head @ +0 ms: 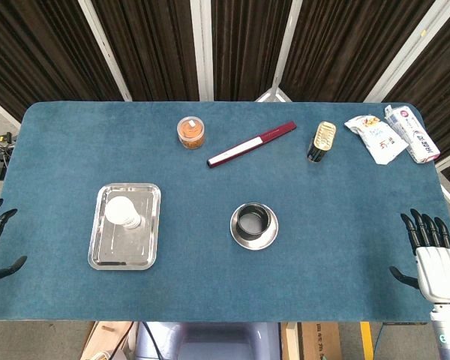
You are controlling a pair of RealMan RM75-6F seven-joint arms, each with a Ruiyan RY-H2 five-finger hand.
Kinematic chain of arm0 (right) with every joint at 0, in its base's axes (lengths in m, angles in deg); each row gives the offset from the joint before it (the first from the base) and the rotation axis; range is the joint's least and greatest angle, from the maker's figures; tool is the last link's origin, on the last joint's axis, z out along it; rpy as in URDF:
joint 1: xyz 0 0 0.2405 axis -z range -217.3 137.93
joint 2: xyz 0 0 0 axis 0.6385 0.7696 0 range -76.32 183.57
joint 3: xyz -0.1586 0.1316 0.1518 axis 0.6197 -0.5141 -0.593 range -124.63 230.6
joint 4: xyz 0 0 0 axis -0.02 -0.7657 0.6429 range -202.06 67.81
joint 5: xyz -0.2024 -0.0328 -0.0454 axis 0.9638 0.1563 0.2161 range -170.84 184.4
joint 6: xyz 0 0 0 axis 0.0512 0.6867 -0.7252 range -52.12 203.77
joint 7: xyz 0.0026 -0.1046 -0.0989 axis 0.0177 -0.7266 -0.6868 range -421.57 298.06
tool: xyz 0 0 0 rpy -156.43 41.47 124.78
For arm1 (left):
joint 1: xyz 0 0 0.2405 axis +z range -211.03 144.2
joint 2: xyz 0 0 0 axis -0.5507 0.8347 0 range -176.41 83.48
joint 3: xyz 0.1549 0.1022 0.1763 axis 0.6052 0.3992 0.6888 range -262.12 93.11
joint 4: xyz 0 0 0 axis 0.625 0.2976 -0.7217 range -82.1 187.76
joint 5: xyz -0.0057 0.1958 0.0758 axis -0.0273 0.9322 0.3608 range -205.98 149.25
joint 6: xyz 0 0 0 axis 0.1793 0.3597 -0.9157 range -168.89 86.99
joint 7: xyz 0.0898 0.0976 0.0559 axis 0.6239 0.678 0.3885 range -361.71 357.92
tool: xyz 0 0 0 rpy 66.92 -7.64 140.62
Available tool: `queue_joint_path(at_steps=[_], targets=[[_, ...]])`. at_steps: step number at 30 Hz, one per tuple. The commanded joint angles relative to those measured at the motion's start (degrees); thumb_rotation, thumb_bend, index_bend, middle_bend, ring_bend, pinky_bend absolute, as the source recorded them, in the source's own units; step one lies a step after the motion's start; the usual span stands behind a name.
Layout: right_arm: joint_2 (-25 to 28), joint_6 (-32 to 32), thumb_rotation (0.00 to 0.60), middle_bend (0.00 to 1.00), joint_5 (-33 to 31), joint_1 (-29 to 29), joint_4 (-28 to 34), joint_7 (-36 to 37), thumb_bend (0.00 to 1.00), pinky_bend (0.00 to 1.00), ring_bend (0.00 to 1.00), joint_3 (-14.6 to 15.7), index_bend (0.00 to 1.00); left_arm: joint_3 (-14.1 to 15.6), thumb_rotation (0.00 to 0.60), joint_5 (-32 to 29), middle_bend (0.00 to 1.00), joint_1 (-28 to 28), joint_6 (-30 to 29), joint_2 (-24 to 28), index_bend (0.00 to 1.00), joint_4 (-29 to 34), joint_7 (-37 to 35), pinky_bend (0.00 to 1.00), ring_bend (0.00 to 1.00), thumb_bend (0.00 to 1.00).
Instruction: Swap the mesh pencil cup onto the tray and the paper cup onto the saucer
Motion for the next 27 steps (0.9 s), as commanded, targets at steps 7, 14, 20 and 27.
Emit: queue_joint_path(at_steps=[7,14,20,27], targets=[[0.0,0.31,0.6,0.02,0.44,0.08,0.11,-0.06,0.0,0.0,0.0,0.12,0.04,0.03,0.6,0.58,0.0,0.28,-0.77,0.18,0.15,0.62,0.48,0.1,0.0,0.25],[0.31,0.77,0.6,0.02,0.11,0.55,1.0,-0.07,0.0,0.0,0.0,0.12,0.04,0.08,0.6,0.27,0.0,-0.35,0.64,-0.6,0.15,0.12,1.58,0.1,0.0,0.25],[0.4,0.02,0.6,0.02,0.19,0.43,1.69,1.15,0.0,0.0,0.0,0.42,0.04,-0.19,0.6,-0.01,0.0,-0.27,0.24,-1.1,0.15,0.49,2.91,0.1,0.0,0.25],[0.41,-4.95,0.6,0.01,1.52,-2.71,4.98,-0.46,0.0,0.0,0.0,0.79,0.04,-0.09,0.6,0.22,0.0,-0.24,0.22,-1.07,0.15,0.8,2.83,0.1,0.0,0.25]])
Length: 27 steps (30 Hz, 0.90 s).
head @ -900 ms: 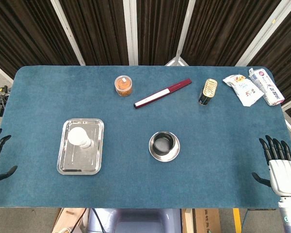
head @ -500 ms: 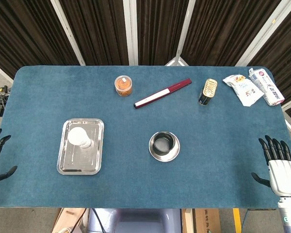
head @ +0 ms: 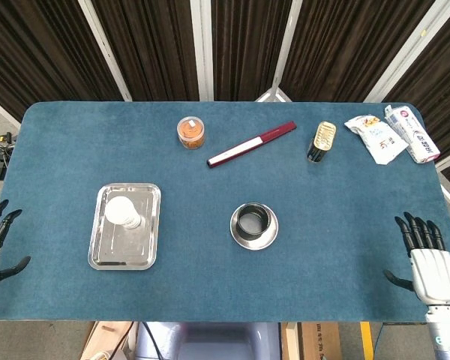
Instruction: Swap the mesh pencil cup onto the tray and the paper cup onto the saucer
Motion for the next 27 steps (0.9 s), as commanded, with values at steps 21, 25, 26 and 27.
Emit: queue_joint_path(at_steps=[21,25,26,27], targets=[[-13.55,-26.76,0.6,0.0,-27.86,-28.73,13.38,-34.14,0.0,0.0,0.0,-10.73,0.01,-2.01,0.6,-3.12,0.0,-0.06,-0.39,-1.2,0.15,-1.67,2.68,0.1,0.0,0.25],[-16.93,-26.66,0.6,0.0,-33.21,-32.65,13.18,-36.99,0.0,0.0,0.0,-11.7,0.01,-2.1,0.6,-3.35,0.0,-0.08,-0.34,-1.33,0.15,-1.72,2.98,0.1,0.0,0.25],[-17.46,-26.67,0.6,0.0,-34.0,-33.34,13.06,-37.48,0.0,0.0,0.0,-11.75,0.01,-2.11,0.6,-3.39,0.0,-0.1,-0.3,-1.35,0.15,-1.72,3.03,0.1,0.0,0.25],[-18.17,-26.55,0.6,0.01,-35.15,-34.29,12.83,-38.2,0.0,0.0,0.02,-11.84,0.01,-2.11,0.6,-3.44,0.0,-0.11,-0.24,-1.38,0.15,-1.72,3.08,0.1,0.0,0.25]])
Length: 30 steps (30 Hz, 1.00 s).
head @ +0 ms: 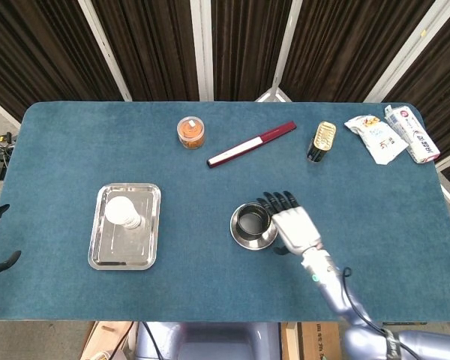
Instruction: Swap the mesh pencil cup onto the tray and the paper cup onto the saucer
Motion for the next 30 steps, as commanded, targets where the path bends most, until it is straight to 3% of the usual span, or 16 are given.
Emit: queue_joint_path(at_steps=[1,8,22,24,30], targets=[[-3.06,-0.04,0.6,0.01,-3.89,-3.45,-0.51,-2.91,0.0,0.0,0.03,-0.9,0.01,-0.02,0.6,-0.1,0.0,-0.04,0.12,-0.04,0.15,0.01,0.07,0.1,0.0,0.25],[-7.26,2.31,0.6,0.13,-7.22,-7.65,-2.29,-5.39,0.0,0.07,0.17,-0.96,0.08,-0.27,0.6,-0.59,0.0,0.03,0.12,0.14,0.15,-0.04,-0.27,0.1,0.0,0.25],[-8.49,4.49,0.6,0.17,-11.38,-11.3,-6.38,-5.93,0.0,0.07,0.23,-0.36,0.18,-0.65,0.6,-1.36,0.0,0.42,-0.27,0.66,0.16,0.15,-0.8,0.1,0.0,0.25],[-8.17,4.59,0.6,0.19,-11.51,-11.65,-6.74,-6.23,0.03,0.07,0.25,0.08,0.2,-0.61,0.6,-1.36,0.0,0.42,-0.25,0.6,0.16,0.26,-0.56,0.1,0.0,0.25],[-7.54,4.6,0.6,0.3,-12.32,-12.08,-5.87,-4.81,0.24,0.13,0.36,0.73,0.33,-0.63,0.6,-1.49,0.0,0.43,-0.25,0.45,0.17,0.38,-0.17,0.1,0.0,0.25]])
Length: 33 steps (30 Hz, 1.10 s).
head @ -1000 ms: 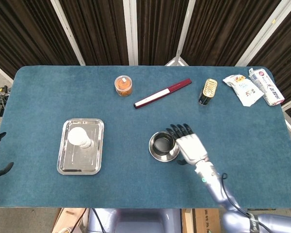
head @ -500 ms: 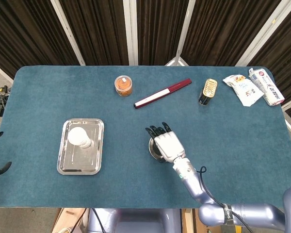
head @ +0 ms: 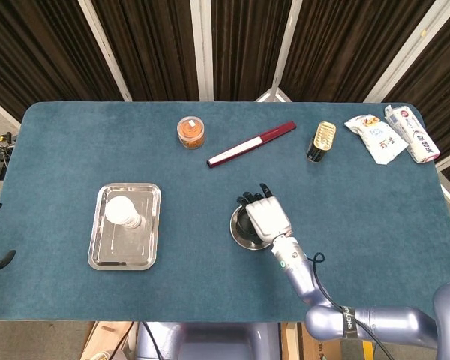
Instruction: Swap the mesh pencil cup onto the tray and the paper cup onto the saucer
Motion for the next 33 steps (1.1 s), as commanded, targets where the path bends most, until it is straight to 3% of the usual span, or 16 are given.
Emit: queue_joint_path(at_steps=[1,8,12,21,26,33], targets=[[0.08,0.25,0.6,0.32,-0.02,-0.26,0.25,0.58,0.26,0.15,0.39,0.29,0.35,-0.02,0.6,-0.18,0.0,-0.02,0.14,-0.04,0.17,0.01,0.09,0.1,0.0,0.25],[-0.83,1.34,0.6,0.44,2.13,-0.96,-2.04,1.34,0.35,0.27,0.52,1.34,0.45,-0.11,0.6,-0.2,0.0,0.14,-0.22,0.07,0.18,0.19,0.18,0.1,0.0,0.25],[-0.85,1.65,0.6,0.45,4.55,-0.94,-2.72,3.68,0.36,0.29,0.53,0.94,0.47,-0.15,0.6,-0.43,0.0,0.19,-0.13,0.13,0.18,0.24,0.1,0.1,0.0,0.25],[1.07,-0.76,0.6,0.45,2.65,-5.74,-2.04,3.91,0.36,0.29,0.53,-4.93,0.47,-0.61,0.6,-1.09,0.0,0.28,-0.37,0.07,0.18,0.07,0.21,0.1,0.0,0.25],[-1.69,-4.9,0.6,0.45,-1.99,-10.39,-7.78,4.75,0.36,0.28,0.53,-7.53,0.46,-1.0,0.6,-2.03,0.0,0.16,0.09,0.08,0.18,-0.28,0.21,0.1,0.0,0.25],[-7.99,-9.36,0.6,0.45,-3.07,-14.6,-18.48,8.47,0.36,0.25,0.53,-7.66,0.46,-0.97,0.6,-2.33,0.0,0.06,1.02,0.73,0.18,-0.26,-1.42,0.1,0.0,0.25]])
